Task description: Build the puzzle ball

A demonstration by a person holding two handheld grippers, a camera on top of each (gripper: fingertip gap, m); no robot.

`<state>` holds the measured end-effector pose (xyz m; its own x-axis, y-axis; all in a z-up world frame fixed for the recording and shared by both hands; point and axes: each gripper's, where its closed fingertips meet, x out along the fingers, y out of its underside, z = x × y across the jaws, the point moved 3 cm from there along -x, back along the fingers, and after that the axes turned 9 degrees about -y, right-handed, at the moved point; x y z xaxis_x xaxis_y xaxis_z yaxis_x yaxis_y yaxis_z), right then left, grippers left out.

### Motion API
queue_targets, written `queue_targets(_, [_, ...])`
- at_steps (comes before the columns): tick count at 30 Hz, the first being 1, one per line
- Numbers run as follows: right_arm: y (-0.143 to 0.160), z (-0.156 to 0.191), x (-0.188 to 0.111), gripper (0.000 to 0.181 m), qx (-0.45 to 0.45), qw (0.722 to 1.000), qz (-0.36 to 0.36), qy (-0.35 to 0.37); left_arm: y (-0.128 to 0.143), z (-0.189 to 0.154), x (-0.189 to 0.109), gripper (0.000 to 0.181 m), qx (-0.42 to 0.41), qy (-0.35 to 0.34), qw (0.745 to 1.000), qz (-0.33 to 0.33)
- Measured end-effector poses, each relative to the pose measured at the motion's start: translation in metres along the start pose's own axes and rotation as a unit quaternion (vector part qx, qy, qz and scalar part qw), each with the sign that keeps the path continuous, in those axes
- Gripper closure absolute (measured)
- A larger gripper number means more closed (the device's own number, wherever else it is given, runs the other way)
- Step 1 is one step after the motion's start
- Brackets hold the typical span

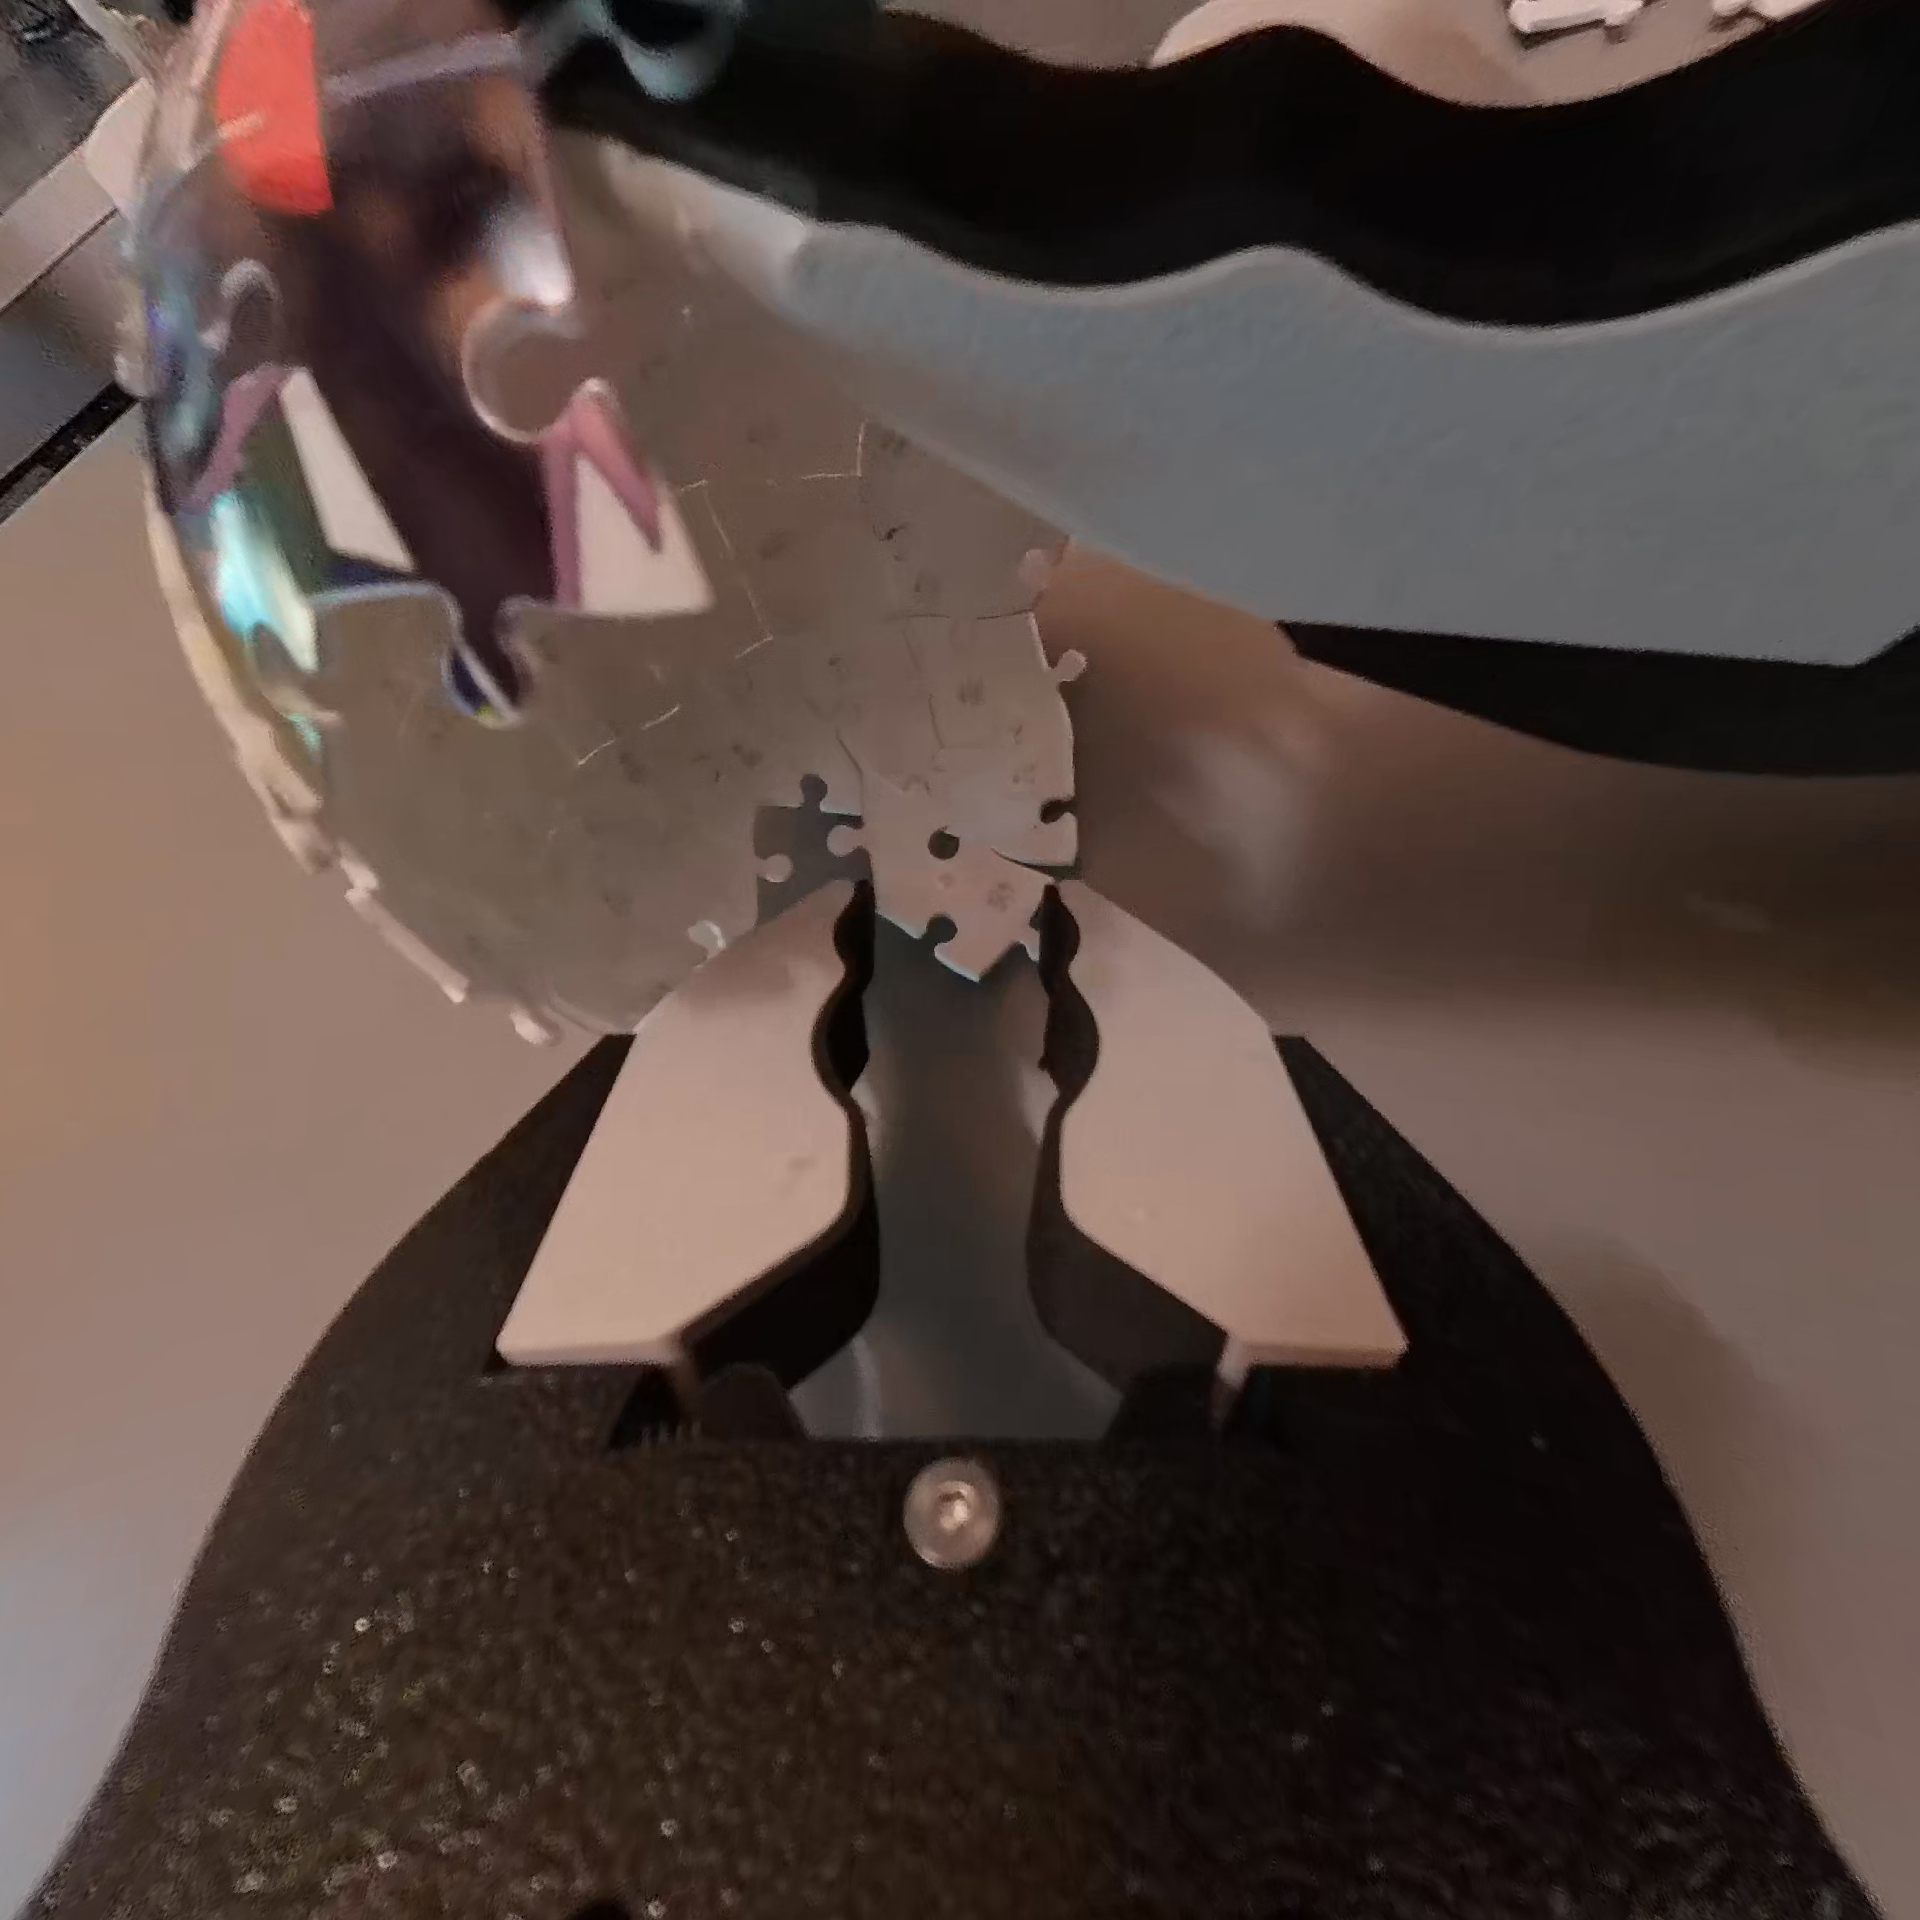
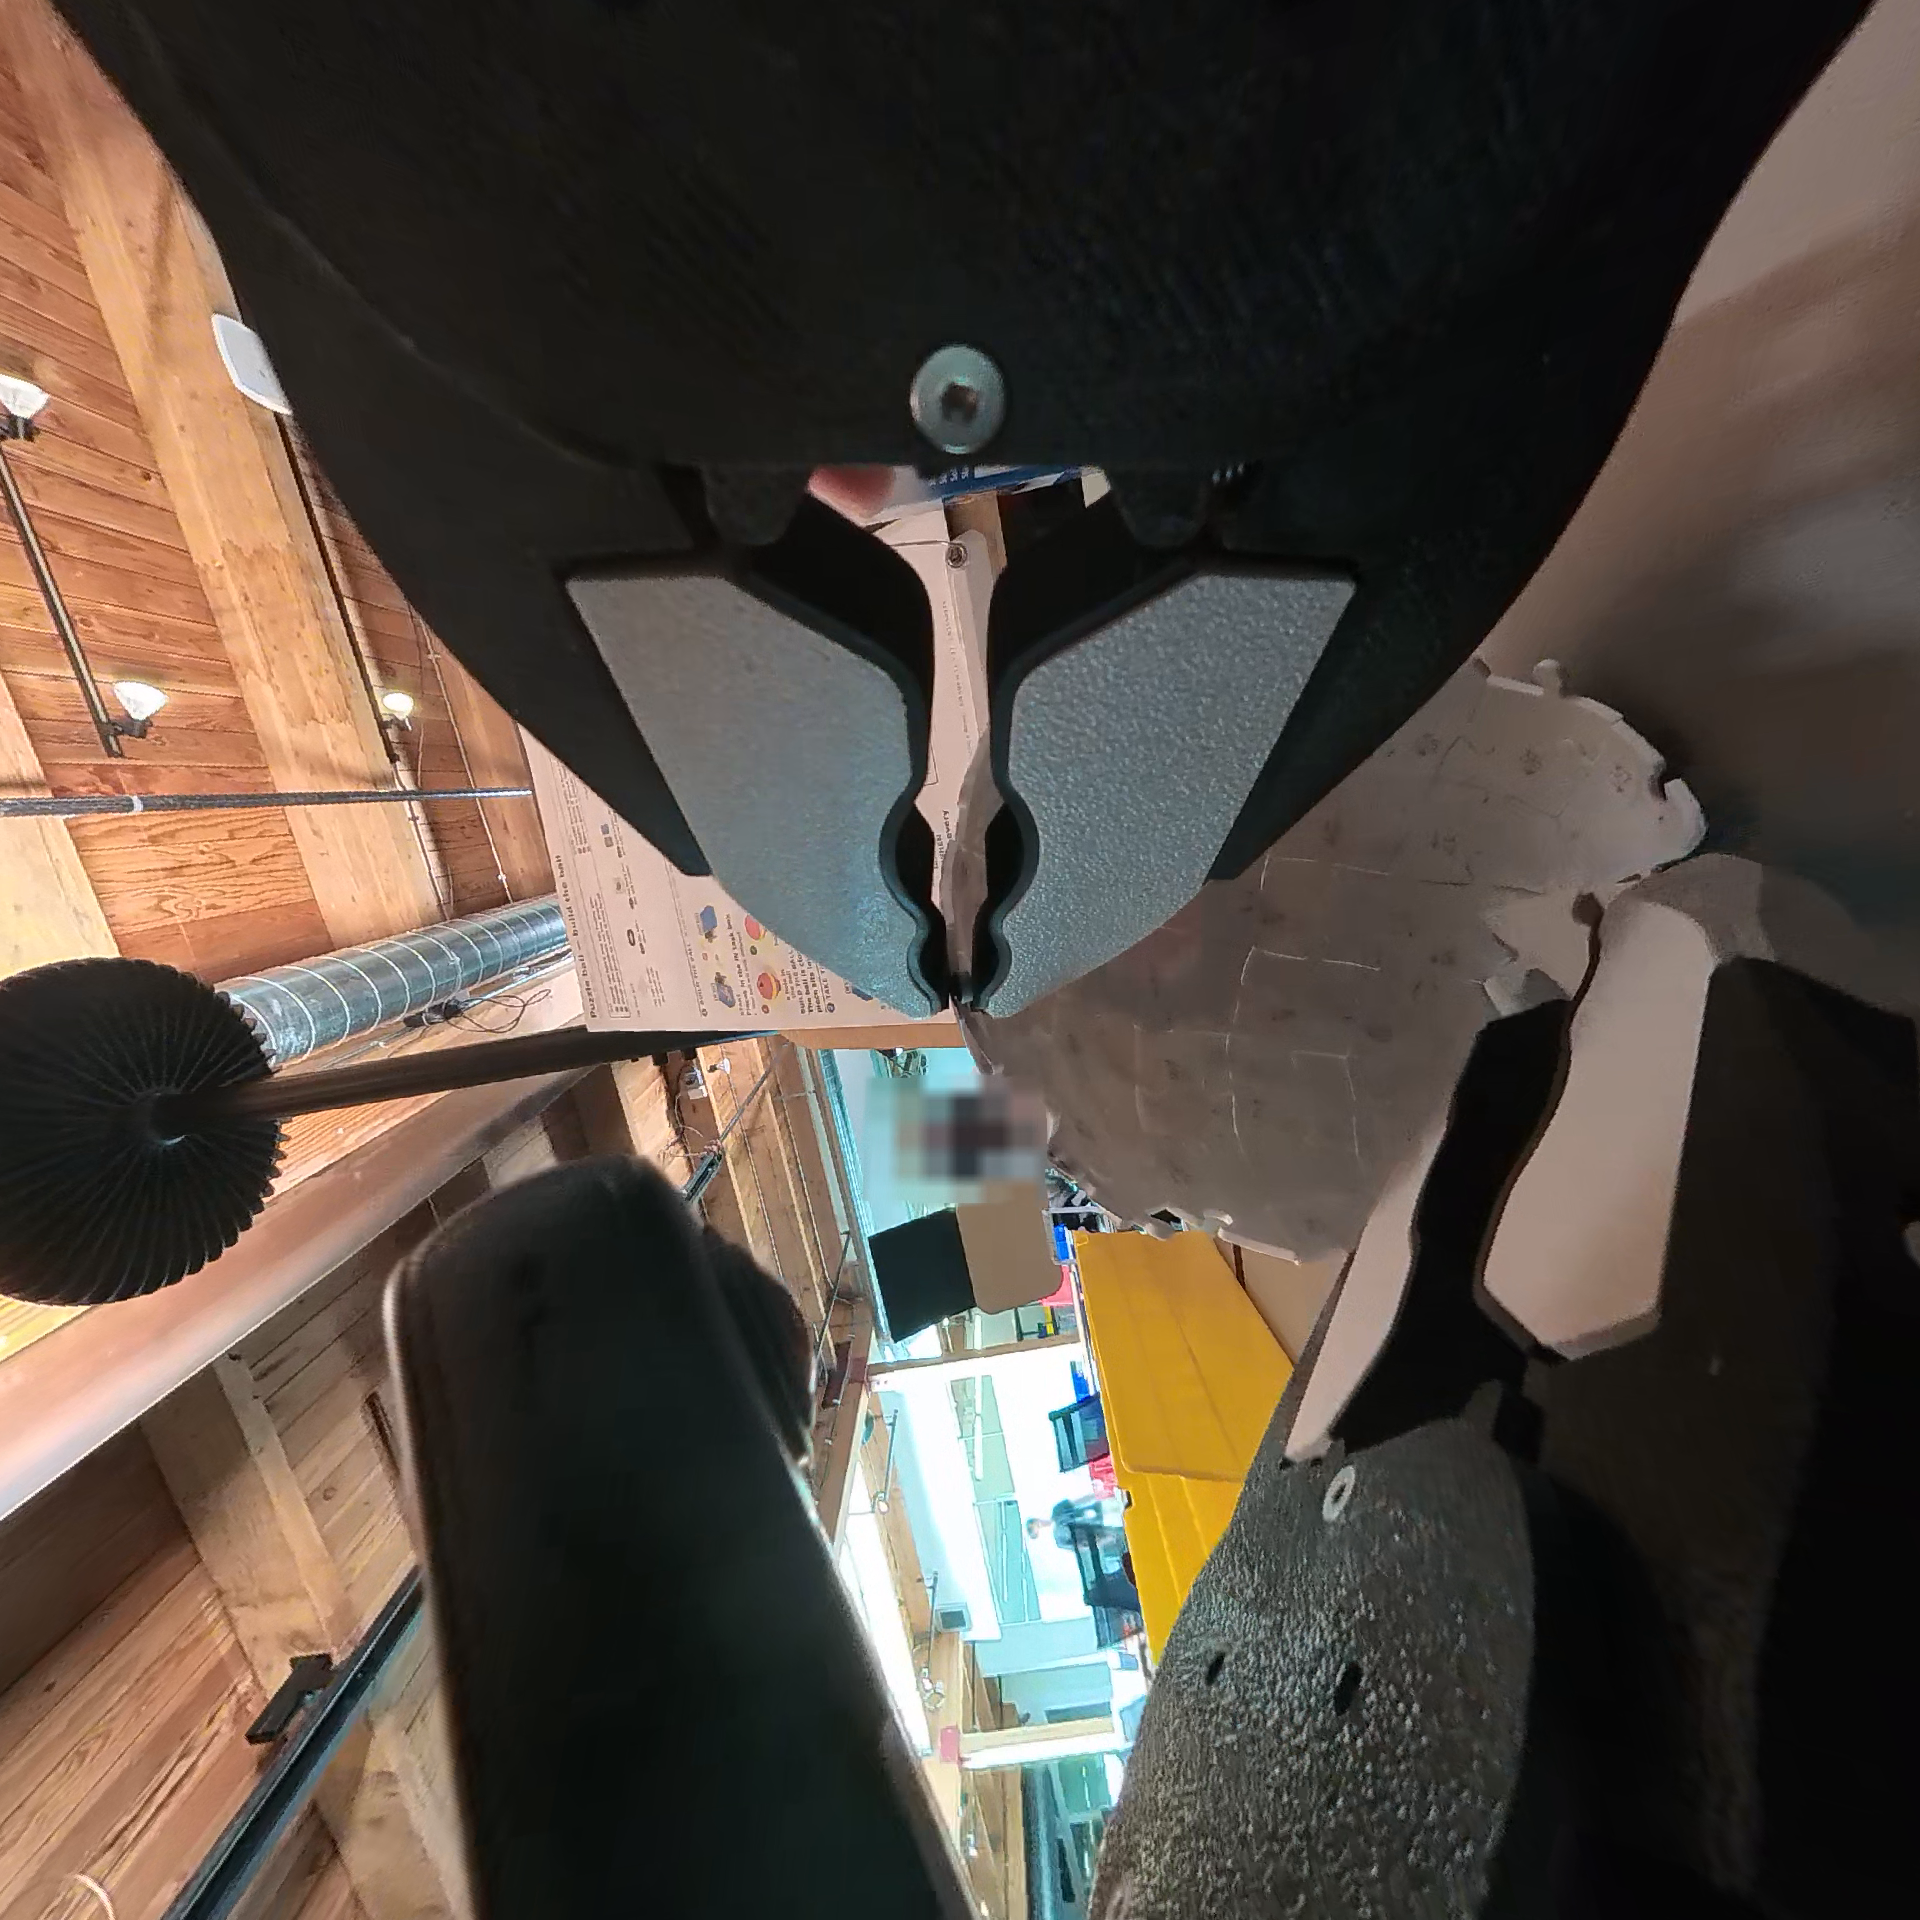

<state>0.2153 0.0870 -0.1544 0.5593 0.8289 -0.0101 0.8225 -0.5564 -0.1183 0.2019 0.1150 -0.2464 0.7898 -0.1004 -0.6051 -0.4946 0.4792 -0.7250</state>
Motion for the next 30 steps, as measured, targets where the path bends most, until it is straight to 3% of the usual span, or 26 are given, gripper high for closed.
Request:
queue_targets(14, [0.001,0.000,0.000,0.177,-0.001,1.000,0.001,0.000,-0.003,-0.003,-0.009,0.151,0.057,0.005,0.997,-0.051])
queue_targets(18, [0.000,-0.001,-0.001,0.177,-0.003,1.000,-0.001,0.001,0.007,0.009,-0.017,0.157,0.007,-0.027,1.000,-0.011])
queue_targets(22, [-0.002,0.000,-0.001,0.177,-0.003,1.000,-0.004,0.002,0.025,0.009,-0.017,0.158,-0.084,-0.003,0.994,0.065])
queue_targets(25, [-0.002,0.001,-0.002,0.177,-0.004,1.000,-0.004,0.002,0.023,0.007,-0.015,0.163,-0.110,-0.009,0.992,0.059])
queue_targets(30, [-0.002,0.001,-0.002,0.177,0.000,1.000,-0.001,0.006,0.017,0.001,-0.011,0.173,-0.086,-0.023,0.994,0.061])
